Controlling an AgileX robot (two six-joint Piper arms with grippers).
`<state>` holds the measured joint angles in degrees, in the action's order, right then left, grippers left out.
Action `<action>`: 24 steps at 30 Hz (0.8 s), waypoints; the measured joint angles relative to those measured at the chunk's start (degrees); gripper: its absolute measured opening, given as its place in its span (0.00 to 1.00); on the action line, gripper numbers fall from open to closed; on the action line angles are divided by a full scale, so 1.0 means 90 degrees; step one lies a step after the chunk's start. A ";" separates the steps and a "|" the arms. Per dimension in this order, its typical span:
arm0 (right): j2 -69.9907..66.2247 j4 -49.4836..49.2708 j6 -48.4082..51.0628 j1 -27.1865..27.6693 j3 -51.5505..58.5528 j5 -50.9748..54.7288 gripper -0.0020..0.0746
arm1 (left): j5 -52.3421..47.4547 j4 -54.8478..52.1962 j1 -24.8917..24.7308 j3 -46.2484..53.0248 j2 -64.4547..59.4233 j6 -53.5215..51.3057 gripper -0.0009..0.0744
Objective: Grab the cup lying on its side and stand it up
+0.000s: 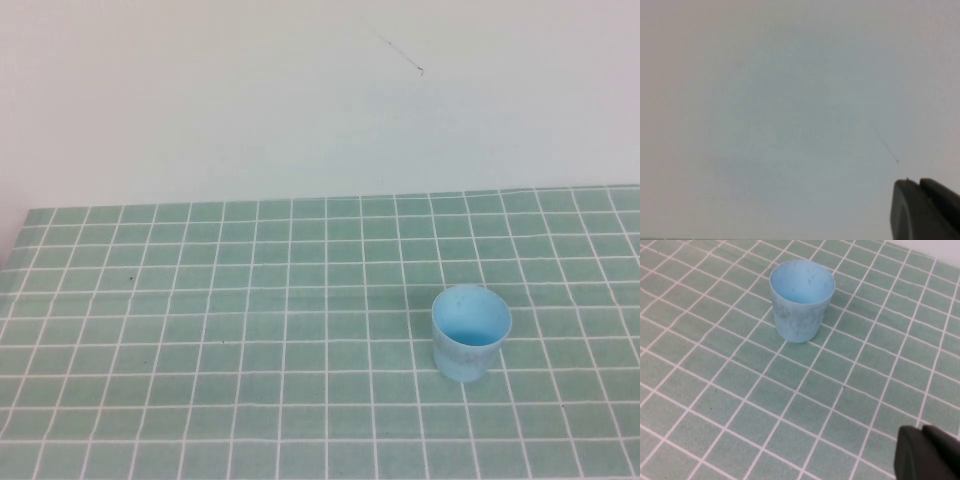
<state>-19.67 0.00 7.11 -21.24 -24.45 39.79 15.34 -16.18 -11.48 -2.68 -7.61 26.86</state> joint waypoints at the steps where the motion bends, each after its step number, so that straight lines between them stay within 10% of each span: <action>1: 0.0000 0.0000 0.0000 0.0000 0.0000 0.0000 0.02 | -0.0039 0.0000 0.0131 0.0093 0.0121 0.0105 0.01; 18: 0.0000 0.0000 0.0000 0.0000 0.0000 -0.0011 0.02 | -0.1951 0.0108 0.0695 0.0308 0.0481 0.0734 0.01; 24: 0.0000 0.0000 0.0000 0.0000 0.0000 0.0002 0.02 | -0.2711 0.2349 0.0695 0.0308 0.0481 -0.1694 0.01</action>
<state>-19.67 0.00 7.11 -21.24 -24.45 39.80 -9.06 4.97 -5.22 0.08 -3.28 11.61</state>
